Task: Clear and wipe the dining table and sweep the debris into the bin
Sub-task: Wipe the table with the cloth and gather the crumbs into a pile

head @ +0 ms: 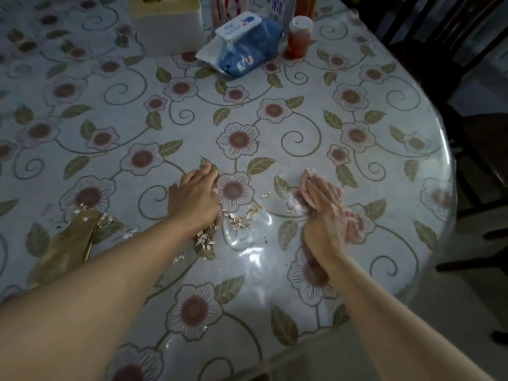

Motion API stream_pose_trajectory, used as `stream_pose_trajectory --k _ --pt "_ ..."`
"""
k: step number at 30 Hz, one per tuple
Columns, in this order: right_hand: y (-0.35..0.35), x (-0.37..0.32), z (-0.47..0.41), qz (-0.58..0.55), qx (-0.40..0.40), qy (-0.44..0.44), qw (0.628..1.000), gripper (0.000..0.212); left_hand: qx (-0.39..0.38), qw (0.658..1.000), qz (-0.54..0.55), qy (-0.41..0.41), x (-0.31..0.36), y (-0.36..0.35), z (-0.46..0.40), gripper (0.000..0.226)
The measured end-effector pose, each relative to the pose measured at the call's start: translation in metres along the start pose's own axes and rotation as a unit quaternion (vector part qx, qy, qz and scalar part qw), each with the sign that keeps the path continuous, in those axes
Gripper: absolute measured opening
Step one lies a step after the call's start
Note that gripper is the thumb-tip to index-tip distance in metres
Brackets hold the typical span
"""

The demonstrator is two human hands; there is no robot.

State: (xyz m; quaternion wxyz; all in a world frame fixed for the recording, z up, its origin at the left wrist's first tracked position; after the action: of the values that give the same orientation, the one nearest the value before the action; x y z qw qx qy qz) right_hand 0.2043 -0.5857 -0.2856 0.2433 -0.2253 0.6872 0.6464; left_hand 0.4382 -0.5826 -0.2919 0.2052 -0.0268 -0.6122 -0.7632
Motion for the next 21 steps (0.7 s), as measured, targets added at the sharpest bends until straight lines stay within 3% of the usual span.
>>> stream_pose_trajectory --k 4,7,11,15,17,21 --pt "-0.05 -0.055 0.071 -0.074 0.0 -0.069 0.995 0.085 -0.037 0.999 0.023 -0.023 -0.005 0.001 0.008 0.049" --pt "-0.083 -0.098 0.117 -0.13 -0.06 -0.062 0.988 0.084 -0.042 0.997 0.037 -0.057 -0.017 0.009 0.026 0.046" --pt "-0.088 -0.139 0.152 -0.243 -0.14 -0.076 0.957 0.074 0.0 0.996 0.064 -0.055 -0.042 0.031 0.047 0.041" --pt "-0.055 -0.139 0.109 -0.372 -0.094 -0.107 0.917 0.046 0.031 0.996 0.081 -0.007 -0.071 0.049 0.049 0.042" --pt "-0.039 -0.12 0.065 -0.351 -0.033 -0.136 0.926 0.049 0.028 0.996 0.083 0.009 -0.079 0.05 0.046 0.043" --pt "-0.02 -0.073 -0.011 -0.137 0.047 -0.129 0.981 0.049 0.032 0.997 0.067 0.013 -0.082 0.04 0.036 0.044"
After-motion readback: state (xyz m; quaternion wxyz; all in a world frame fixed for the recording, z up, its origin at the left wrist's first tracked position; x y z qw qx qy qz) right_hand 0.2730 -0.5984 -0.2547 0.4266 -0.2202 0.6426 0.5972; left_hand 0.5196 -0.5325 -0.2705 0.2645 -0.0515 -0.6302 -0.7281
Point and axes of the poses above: each hand's wrist, its own z-axis away from the middle knuckle, its own y-axis out of the back of the hand, x = y × z, the point moved 3 cm from there along -z, towards the middle knuckle, and after that the axes turned 1 degree about y, right-handed, at the moved point
